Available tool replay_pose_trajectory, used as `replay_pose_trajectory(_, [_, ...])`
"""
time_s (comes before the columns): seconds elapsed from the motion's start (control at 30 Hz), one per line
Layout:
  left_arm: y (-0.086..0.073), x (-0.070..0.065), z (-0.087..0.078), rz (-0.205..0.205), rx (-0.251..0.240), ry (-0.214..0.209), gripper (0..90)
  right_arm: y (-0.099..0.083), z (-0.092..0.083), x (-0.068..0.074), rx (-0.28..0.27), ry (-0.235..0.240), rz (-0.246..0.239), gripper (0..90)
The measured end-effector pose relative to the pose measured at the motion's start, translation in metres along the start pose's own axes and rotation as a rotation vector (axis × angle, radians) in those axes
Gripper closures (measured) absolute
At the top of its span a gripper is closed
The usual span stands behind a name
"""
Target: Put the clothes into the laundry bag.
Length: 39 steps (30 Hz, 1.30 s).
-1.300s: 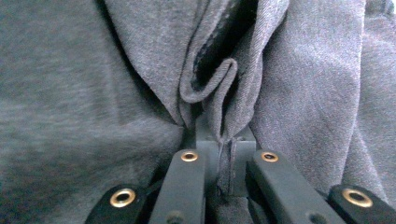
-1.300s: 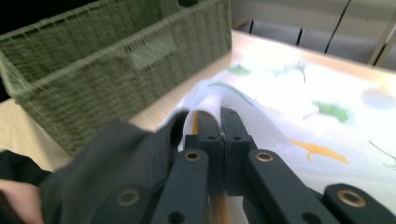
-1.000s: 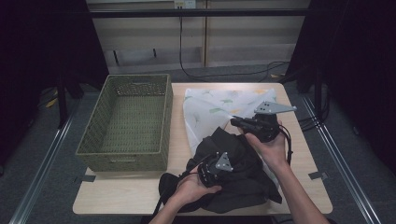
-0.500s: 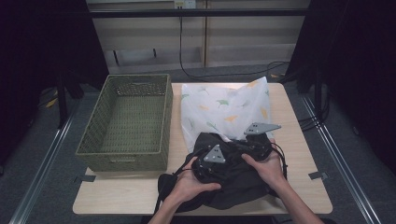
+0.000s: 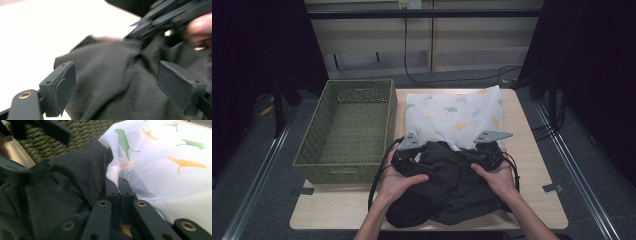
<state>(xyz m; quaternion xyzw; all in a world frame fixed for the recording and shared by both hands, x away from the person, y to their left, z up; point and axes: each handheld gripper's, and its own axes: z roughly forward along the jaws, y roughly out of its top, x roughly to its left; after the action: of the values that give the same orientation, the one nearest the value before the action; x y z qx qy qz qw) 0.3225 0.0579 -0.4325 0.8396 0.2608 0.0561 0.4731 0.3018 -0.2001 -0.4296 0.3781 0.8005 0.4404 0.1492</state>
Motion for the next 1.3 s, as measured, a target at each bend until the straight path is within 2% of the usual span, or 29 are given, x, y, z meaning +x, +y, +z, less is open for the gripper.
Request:
replay_pose_trajectory(0.03, [-0.002,0.001,0.005,0.007,0.015,-0.005,13.6,0.001,-0.001,0.0,-0.001,0.0,0.002,89.3])
replay_pose_trajectory(0.07, [-0.005,0.002,0.01,-0.007,0.022,-0.016,13.6,0.001,-0.001,0.0,-0.001,0.0,0.002,89.3])
replay_pose_trajectory(0.13, [-0.01,0.001,0.017,-0.018,0.003,0.018,11.9,0.001,-0.002,0.0,-0.006,0.003,0.004,89.3])
replay_pose_trajectory(0.2, [-0.013,0.003,0.02,-0.037,0.006,0.026,8.5,0.001,-0.003,-0.001,-0.01,0.001,0.004,89.3])
replay_pose_trajectory(0.23, [-0.014,0.004,0.022,-0.031,0.015,0.059,7.4,0.001,-0.004,0.0,-0.009,-0.003,0.004,89.3])
replay_pose_trajectory(0.3, [-0.015,0.004,0.024,-0.025,0.02,0.071,3.4,0.001,-0.004,0.0,-0.008,-0.004,0.003,89.3])
replay_pose_trajectory(0.37, [-0.018,0.006,0.03,-0.022,0.05,0.081,2.4,0.001,-0.004,0.0,-0.009,-0.002,0.005,89.3])
replay_pose_trajectory(0.4, [-0.021,0.008,0.034,-0.036,0.06,0.061,1.4,0.001,-0.004,0.0,-0.009,-0.002,0.005,89.3])
replay_pose_trajectory(0.43, [-0.027,0.013,0.042,-0.085,0.092,0.018,1.5,0.002,-0.003,0.0,-0.008,-0.001,0.005,89.3])
replay_pose_trajectory(0.47, [-0.027,0.013,0.042,-0.085,0.092,0.018,6.6,0.002,-0.003,0.0,-0.008,-0.001,0.005,89.3])
replay_pose_trajectory(0.5, [-0.028,0.014,0.043,-0.072,0.116,-0.017,6.6,0.002,-0.002,0.001,-0.007,0.001,0.007,89.3])
replay_pose_trajectory(0.53, [-0.029,0.014,0.044,-0.073,0.118,-0.043,18.9,0.003,-0.001,0.001,-0.006,0.003,0.003,89.3])
replay_pose_trajectory(0.57, [-0.028,0.015,0.043,-0.058,0.114,-0.046,37.0,0.004,0.001,0.001,-0.001,0.0,0.0,89.3])
replay_pose_trajectory(0.6, [-0.028,0.015,0.043,-0.058,0.114,-0.046,50.8,0.004,0.001,0.001,-0.001,0.0,0.0,89.3])
replay_pose_trajectory(0.63, [-0.028,0.016,0.04,-0.057,0.12,-0.049,50.8,0.005,0.003,0.001,-0.001,-0.001,0.0,89.3])
replay_pose_trajectory(0.67, [-0.028,0.017,0.039,-0.056,0.115,-0.056,61.9,0.007,0.004,0.0,-0.002,-0.002,0.002,89.3])
replay_pose_trajectory(0.7, [-0.028,0.016,0.037,-0.036,0.112,-0.048,70.9,0.009,0.004,-0.001,-0.006,0.003,0.002,89.3])
replay_pose_trajectory(0.73, [-0.027,0.014,0.036,-0.01,0.096,-0.042,75.0,0.01,0.005,-0.001,-0.011,-0.001,0.004,89.3])
replay_pose_trajectory(0.77, [-0.024,0.01,0.033,0.027,0.105,-0.037,77.9,0.015,0.006,-0.003,-0.018,-0.004,0.007,89.3])
replay_pose_trajectory(0.87, [-0.019,0.007,0.029,0.047,0.098,-0.035,78.8,0.02,0.01,-0.005,-0.027,-0.005,0.013,89.3])
replay_pose_trajectory(0.9, [-0.015,0.002,0.024,0.079,0.09,-0.041,79.1,0.027,0.013,-0.006,-0.031,-0.007,0.012,89.3])
replay_pose_trajectory(0.97, [-0.012,0.0,0.023,0.083,0.079,-0.047,79.2,0.03,0.015,-0.006,-0.03,-0.007,0.009,89.3])
replay_pose_trajectory(1.1, [-0.005,-0.008,0.022,0.148,0.071,-0.075,79.6,0.041,0.022,-0.004,-0.033,-0.002,0.0,89.3])
replay_pose_trajectory(1.2, [0.0,-0.01,0.018,0.17,0.079,-0.095,79.7,0.046,0.025,-0.003,-0.043,0.001,0.0,89.3])
replay_pose_trajectory(1.27, [0.002,-0.013,0.014,0.172,0.046,-0.137,79.9,0.048,0.029,-0.007,-0.043,-0.005,0.014,89.3])
replay_pose_trajectory(1.3, [0.002,-0.013,0.014,0.172,0.046,-0.137,80.0,0.048,0.029,-0.007,-0.043,-0.005,0.014,89.3])
